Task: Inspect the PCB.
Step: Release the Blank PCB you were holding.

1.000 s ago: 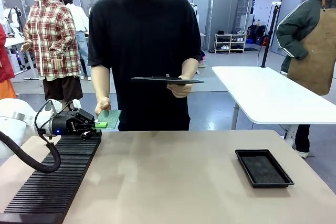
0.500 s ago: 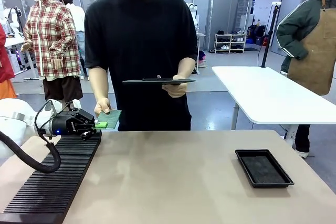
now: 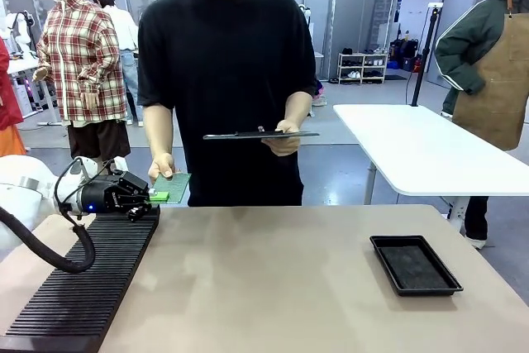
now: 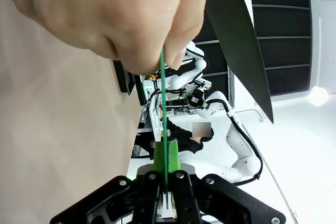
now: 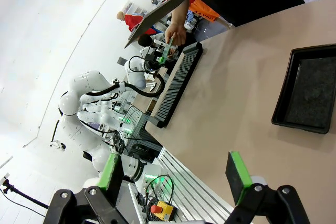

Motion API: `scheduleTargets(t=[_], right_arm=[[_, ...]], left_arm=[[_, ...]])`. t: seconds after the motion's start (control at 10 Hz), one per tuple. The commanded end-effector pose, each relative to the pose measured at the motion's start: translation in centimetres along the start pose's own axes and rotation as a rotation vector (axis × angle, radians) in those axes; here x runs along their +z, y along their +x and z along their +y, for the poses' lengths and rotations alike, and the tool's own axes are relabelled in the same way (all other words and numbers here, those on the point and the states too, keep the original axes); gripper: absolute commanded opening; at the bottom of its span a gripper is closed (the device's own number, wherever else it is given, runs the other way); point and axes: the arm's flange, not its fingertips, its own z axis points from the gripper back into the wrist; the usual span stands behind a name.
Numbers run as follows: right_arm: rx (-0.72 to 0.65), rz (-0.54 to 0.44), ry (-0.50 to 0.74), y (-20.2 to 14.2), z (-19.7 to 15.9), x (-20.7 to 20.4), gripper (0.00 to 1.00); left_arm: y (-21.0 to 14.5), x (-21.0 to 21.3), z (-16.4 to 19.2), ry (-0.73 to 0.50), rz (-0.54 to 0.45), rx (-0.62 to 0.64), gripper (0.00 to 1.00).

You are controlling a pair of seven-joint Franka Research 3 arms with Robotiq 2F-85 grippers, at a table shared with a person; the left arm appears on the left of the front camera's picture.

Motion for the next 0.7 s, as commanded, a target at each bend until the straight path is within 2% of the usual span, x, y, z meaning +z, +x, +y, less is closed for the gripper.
scheduleTargets(t=[0.0,0.1,0.2,0.3,0.4,0.5,0.6], right_arm=[[0.02,-0.004,0.006,0.08,0.04,0.06,1.0],[0.02,-0.004,0.006,0.08,0.04,0.06,1.0],[0.02,-0.004,0.006,0.08,0.04,0.06,1.0],[0.02,-0.004,0.006,0.08,0.04,0.06,1.0],[0.02,-0.004,0.006,0.08,0.04,0.06,1.0],[0.02,-0.004,0.006,0.08,0.04,0.06,1.0],[0.02,-0.004,0.006,0.08,0.04,0.06,1.0]], left_arm=[[-0.1,-0.09,-0.19,-0.009,0.039,-0.007,0.39],[-0.11,-0.09,-0.32,-0.008,0.033,-0.016,0.39],[-0.05,0.0,-0.38,-0.009,0.025,-0.017,0.75],[-0.06,0.05,-0.4,-0.007,0.025,-0.016,0.43],[-0.04,0.06,-0.41,-0.007,0.026,-0.016,1.0],[-0.08,0.1,-0.38,-0.005,0.024,-0.016,0.79],[-0.12,0.16,-0.35,-0.005,0.022,-0.015,1.0]])
